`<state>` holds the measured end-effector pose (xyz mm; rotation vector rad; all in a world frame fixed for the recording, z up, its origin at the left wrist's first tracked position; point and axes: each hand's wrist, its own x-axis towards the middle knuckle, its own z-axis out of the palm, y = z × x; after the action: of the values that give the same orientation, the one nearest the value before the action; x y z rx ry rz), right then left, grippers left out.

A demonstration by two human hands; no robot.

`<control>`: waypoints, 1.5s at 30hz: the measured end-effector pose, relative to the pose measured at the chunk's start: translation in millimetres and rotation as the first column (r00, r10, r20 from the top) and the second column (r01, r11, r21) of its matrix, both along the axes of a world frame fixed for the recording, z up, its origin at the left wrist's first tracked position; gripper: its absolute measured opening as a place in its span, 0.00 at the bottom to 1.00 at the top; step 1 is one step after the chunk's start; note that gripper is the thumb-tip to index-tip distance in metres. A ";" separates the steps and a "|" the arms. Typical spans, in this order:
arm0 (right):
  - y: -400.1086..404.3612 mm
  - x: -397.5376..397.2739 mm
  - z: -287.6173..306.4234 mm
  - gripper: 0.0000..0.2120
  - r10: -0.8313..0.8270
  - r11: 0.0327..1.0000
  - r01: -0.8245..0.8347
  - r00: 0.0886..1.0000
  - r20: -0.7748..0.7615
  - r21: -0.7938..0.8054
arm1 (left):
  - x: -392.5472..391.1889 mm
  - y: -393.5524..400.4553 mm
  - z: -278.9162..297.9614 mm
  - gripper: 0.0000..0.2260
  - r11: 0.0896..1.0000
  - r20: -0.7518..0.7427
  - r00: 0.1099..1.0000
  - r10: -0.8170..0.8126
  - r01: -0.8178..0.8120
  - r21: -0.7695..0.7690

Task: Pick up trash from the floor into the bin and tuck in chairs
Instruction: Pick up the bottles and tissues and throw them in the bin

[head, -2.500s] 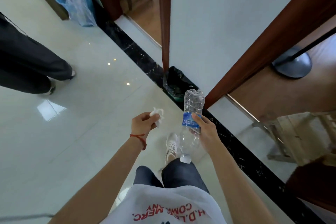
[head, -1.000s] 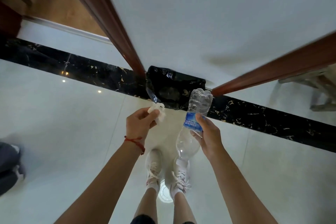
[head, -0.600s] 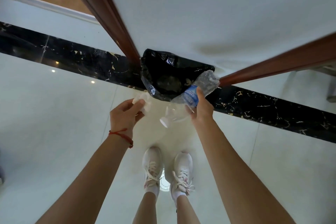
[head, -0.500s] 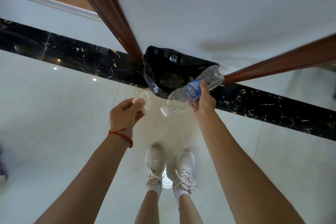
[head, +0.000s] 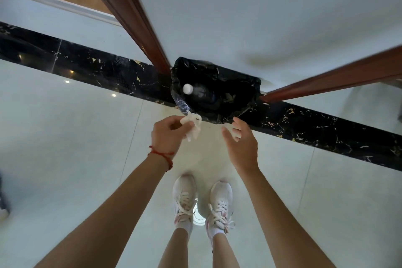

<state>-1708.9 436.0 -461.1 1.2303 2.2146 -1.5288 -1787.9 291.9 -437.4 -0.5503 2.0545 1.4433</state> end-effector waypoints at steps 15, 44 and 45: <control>33.3 27.0 5.8 0.24 0.565 0.673 -0.593 0.798 0.211 0.442 | -28.1 60.5 -25.3 0.11 0.938 -0.151 0.956 -0.251 0.202 -0.282; 31.8 91.9 193.8 0.24 0.562 0.667 -0.606 0.791 0.241 0.434 | 69.1 -9.7 162.9 0.22 0.414 -0.124 0.446 -0.886 0.642 -0.646; 32.2 97.9 202.2 0.24 0.552 0.672 -0.596 0.799 0.239 0.440 | 71.2 -9.4 171.7 0.22 0.411 -0.131 0.437 -0.890 0.643 -0.646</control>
<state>-1611.0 468.3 -258.8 0.5370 2.6648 -0.6612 -1716.7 282.5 -265.7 0.6863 2.5152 0.4036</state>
